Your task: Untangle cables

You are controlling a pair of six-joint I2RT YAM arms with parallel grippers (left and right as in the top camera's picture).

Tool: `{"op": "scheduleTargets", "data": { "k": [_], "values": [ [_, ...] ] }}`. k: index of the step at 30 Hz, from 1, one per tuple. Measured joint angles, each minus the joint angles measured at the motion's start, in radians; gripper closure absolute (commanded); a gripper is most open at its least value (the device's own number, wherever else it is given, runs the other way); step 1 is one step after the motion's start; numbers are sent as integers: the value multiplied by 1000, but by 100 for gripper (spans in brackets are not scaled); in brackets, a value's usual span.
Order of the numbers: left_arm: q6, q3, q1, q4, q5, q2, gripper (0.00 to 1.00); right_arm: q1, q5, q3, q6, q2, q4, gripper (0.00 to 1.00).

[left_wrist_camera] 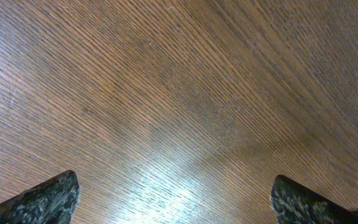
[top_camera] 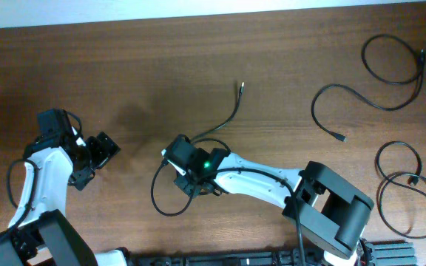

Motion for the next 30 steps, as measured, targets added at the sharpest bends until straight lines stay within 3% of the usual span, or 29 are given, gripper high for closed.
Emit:
{"op": "scheduleTargets", "data": {
  "k": [3,6,10,13,14,15,16,17,18,24,27,30],
  "values": [
    [0,0,0,0,0,0,1,-3,233,80,-1,-23,-175,96],
    [0,0,0,-3,0,0,1,-130,496,346,-62,-229,-346,96],
    [0,0,0,-3,0,0,1,-483,581,500,-124,-454,-388,96],
    [0,0,0,-2,0,0,1,-792,595,498,-117,-459,-444,96],
    [0,0,0,-3,2,0,1,-907,599,497,-100,-456,-479,86],
    [0,0,0,-3,2,0,1,-973,590,497,-80,-454,-501,53],
    [0,0,0,-3,3,0,1,-1078,567,496,-54,-446,-523,23],
    [0,0,0,-3,3,0,1,-1120,541,496,-51,-442,-533,5],
    [0,0,0,-3,3,0,1,-1162,456,496,-44,-432,-546,1],
    [0,-1,0,16,34,0,1,-1206,-142,496,-38,-306,-669,1],
    [14,-11,-21,234,240,0,1,-1172,-357,496,-38,-283,-673,1],
    [86,-8,-211,389,362,0,1,-1020,-436,496,-71,-283,-655,1]
  ]
}}
